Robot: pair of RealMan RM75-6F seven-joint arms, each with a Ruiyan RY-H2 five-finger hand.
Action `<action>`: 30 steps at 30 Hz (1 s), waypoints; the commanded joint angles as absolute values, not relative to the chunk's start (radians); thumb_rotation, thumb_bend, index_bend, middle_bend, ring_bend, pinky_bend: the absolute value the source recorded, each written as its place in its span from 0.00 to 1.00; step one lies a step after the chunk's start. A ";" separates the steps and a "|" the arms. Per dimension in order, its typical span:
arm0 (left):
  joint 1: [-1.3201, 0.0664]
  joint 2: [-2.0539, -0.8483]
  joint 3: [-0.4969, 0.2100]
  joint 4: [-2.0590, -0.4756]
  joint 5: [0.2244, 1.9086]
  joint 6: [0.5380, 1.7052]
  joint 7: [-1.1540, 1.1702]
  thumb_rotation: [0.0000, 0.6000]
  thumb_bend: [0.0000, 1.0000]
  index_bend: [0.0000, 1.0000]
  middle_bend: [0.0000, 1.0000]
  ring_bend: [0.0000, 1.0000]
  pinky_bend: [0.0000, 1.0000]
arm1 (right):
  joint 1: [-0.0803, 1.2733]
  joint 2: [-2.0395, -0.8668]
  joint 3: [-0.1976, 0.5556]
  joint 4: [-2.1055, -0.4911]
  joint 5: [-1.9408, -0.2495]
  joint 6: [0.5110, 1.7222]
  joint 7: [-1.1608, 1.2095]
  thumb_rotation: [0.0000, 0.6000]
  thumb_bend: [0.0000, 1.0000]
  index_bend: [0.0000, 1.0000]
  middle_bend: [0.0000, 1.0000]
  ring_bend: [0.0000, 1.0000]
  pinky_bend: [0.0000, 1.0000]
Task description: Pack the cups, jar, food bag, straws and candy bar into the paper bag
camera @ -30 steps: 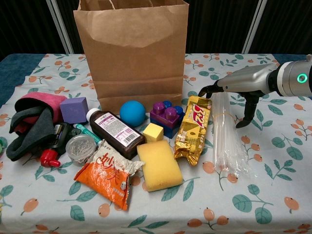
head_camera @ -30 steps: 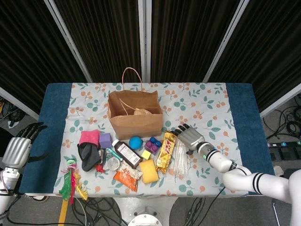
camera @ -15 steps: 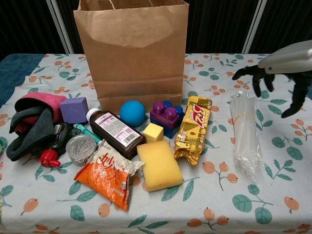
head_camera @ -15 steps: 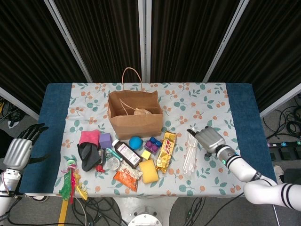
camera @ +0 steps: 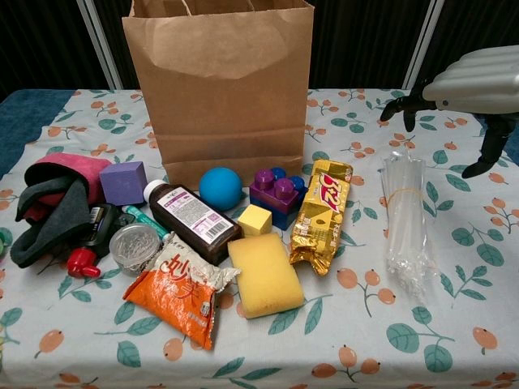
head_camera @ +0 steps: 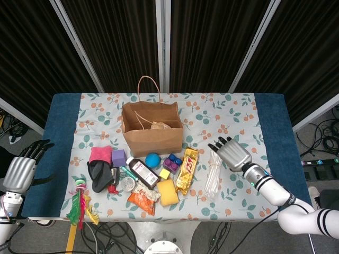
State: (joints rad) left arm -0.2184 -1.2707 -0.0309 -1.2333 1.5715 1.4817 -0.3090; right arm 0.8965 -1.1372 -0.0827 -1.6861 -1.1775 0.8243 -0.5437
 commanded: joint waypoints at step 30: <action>-0.236 -1.299 -0.047 -1.191 1.565 1.472 -0.276 1.00 0.13 0.23 0.24 0.16 0.25 | 0.841 -1.503 -0.192 -1.027 -1.766 0.927 -0.061 1.00 0.00 0.18 0.27 0.10 0.21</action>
